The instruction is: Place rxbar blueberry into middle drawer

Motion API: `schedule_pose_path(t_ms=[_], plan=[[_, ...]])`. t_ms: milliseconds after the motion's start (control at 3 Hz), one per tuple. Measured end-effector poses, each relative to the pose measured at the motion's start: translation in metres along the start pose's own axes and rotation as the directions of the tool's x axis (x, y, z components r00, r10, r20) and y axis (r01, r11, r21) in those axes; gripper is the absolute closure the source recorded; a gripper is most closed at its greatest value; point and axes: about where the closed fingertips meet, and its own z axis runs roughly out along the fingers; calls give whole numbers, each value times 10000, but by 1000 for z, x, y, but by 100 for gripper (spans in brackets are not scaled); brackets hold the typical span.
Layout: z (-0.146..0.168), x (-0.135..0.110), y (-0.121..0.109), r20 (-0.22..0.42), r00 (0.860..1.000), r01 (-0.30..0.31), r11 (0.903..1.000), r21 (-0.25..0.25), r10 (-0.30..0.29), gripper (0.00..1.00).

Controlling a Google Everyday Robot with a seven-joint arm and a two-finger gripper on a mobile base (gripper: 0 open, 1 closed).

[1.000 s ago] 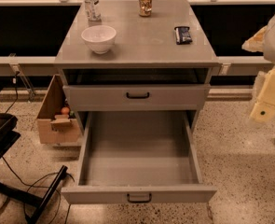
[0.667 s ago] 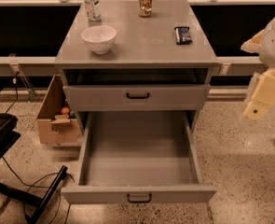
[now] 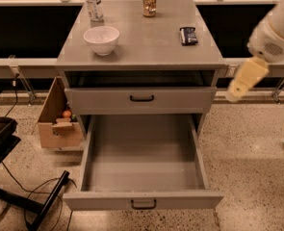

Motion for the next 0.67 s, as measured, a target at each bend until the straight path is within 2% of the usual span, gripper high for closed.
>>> schedule_pose_path(t_ms=[333, 667], plan=[[40, -27, -54, -1071, 9816, -1600, 9871, -78, 1582, 0], [62, -42, -76, -1559, 9664, -2093, 9777, -150, 2045, 0]])
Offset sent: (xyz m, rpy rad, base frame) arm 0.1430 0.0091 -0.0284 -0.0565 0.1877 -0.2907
